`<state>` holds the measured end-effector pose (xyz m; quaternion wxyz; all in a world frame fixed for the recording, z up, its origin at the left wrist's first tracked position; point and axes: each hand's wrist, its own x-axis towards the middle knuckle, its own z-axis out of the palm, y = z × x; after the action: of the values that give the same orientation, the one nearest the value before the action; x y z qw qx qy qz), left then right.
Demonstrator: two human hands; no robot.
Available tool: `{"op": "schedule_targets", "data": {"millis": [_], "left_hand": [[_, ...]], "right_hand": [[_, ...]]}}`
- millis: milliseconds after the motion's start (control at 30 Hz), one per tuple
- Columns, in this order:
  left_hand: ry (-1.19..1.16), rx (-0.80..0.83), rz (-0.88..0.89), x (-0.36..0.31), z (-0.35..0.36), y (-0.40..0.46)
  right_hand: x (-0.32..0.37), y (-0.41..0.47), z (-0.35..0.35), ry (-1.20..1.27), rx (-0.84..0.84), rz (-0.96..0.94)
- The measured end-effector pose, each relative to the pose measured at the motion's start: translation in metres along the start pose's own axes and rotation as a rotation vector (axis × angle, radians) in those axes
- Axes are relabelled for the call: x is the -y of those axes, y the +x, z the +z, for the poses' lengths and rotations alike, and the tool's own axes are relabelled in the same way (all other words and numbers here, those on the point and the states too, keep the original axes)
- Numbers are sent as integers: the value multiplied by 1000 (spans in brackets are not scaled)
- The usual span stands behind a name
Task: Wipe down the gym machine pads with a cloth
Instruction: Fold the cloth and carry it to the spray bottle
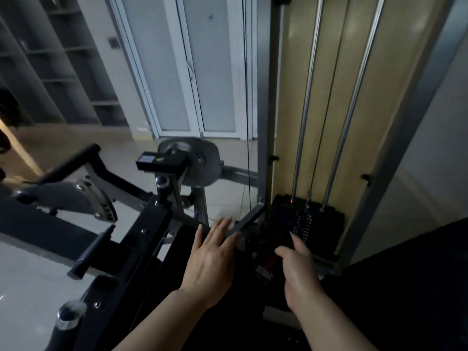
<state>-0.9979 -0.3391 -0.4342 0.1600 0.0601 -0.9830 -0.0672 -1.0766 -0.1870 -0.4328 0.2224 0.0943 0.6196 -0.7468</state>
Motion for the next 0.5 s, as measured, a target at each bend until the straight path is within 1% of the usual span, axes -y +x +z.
{"op": "schedule_targets", "data": {"millis": [233, 400, 500], "left_hand": [[55, -149, -1, -46, -82, 5], [84, -242, 25, -75, -118, 3], [91, -301, 43, -90, -136, 3]], "right_hand": [[70, -48, -29, 96, 80, -63], [112, -80, -47, 132, 176, -116], [131, -98, -55, 171, 197, -139]]}}
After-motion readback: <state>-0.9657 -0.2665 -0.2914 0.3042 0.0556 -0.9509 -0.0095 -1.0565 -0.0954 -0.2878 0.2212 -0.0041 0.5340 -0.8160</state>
